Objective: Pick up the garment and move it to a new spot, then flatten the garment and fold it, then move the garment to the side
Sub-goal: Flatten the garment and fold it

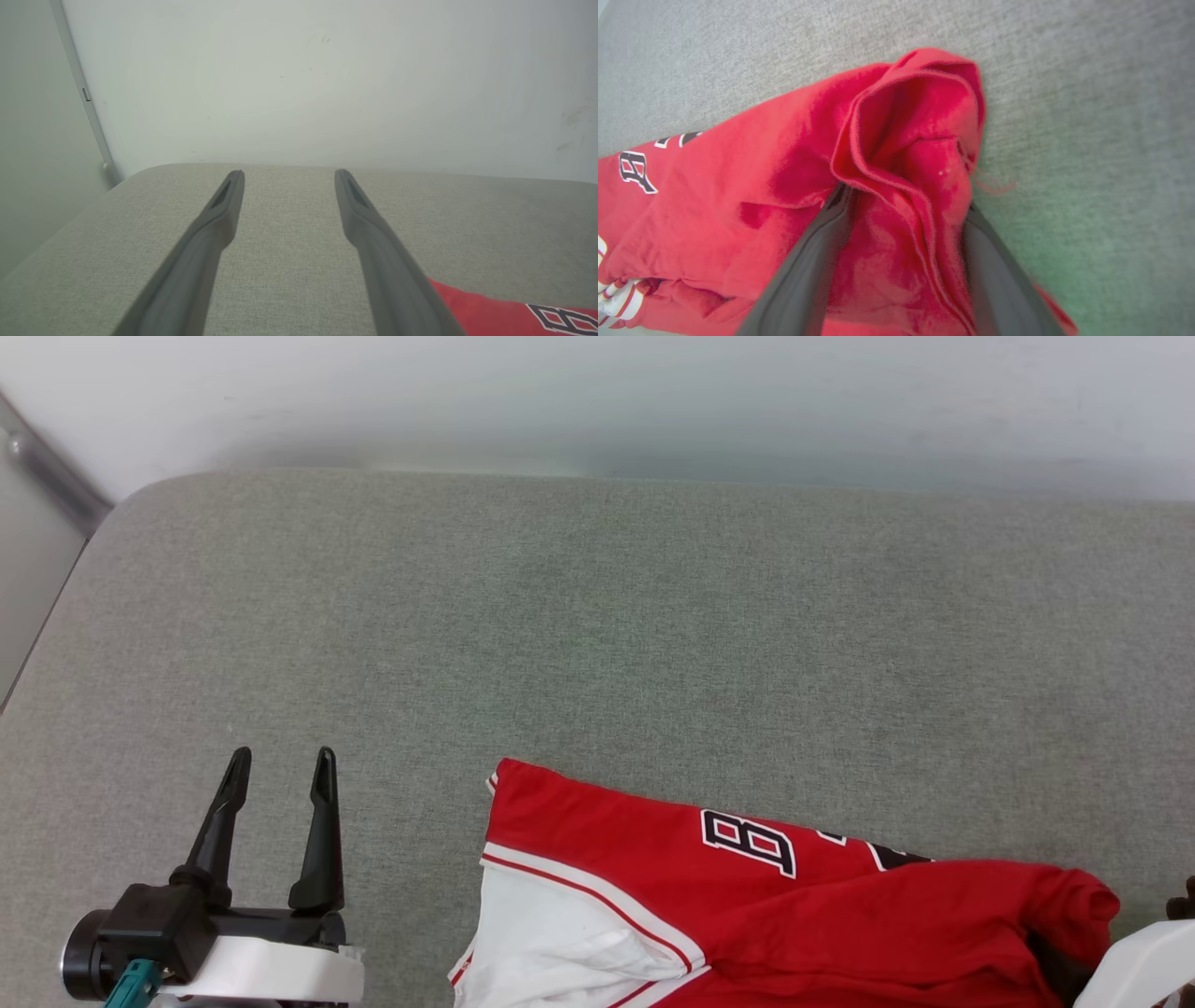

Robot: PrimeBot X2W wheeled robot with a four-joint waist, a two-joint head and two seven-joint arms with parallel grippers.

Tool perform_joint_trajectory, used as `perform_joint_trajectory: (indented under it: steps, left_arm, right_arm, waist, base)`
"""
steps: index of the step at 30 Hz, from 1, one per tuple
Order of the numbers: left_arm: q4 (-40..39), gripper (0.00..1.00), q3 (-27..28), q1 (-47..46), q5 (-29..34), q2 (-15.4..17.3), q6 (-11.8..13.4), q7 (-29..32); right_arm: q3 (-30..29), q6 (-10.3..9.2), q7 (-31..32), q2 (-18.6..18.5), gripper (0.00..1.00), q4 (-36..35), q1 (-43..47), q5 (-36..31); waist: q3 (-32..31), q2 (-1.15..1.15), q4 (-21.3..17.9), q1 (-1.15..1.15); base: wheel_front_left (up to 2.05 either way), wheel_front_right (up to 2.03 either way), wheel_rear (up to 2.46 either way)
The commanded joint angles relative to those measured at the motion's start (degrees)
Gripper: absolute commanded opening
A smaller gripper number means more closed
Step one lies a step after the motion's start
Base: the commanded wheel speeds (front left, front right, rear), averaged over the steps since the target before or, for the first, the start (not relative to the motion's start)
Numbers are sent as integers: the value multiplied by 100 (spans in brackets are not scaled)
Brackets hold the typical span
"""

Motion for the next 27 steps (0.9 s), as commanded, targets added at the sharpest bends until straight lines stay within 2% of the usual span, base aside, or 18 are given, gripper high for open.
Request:
perform_joint_trajectory:
  steps: [1, 6, 10, 17, 22, 27]
  left_arm:
    - [17, 100, 53, 19, 43, -28, -49, -26]
    - [21, 100, 149, 38, 107, -78, -106, -26]
    - [23, 100, 189, 62, 147, -127, -156, -26]
    - [71, 100, 200, 65, 213, -187, -202, -26]
    - [106, 100, 243, 169, 231, -229, -241, -26]
    - [108, 100, 241, 258, 254, -294, -254, -26]
  right_arm:
    - [407, 81, 56, 411, 0, 289, 111, 19]
    - [118, 43, -293, 134, 0, 242, 22, -65]
    - [-327, 32, -515, -52, 0, 313, -110, -250]
    - [-1044, 36, -803, -164, 0, 505, -364, -730]
    - [-936, 43, -719, -159, 0, 184, -220, -948]
    - [-587, 43, -392, -15, 0, -597, 133, -848]
  waist:
    - [-23, 0, -20, 0]
    - [-66, 0, -68, 0]
    - [-78, 0, -110, 0]
    - [-121, 0, -151, 0]
    - [-293, 0, -194, 0]
    - [-439, 0, -217, 0]
  base:
    - [0, 0, 0]
    - [0, 0, 0]
    - [0, 0, 0]
    - [0, 0, 0]
    - [0, 0, 0]
    - [0, 0, 0]
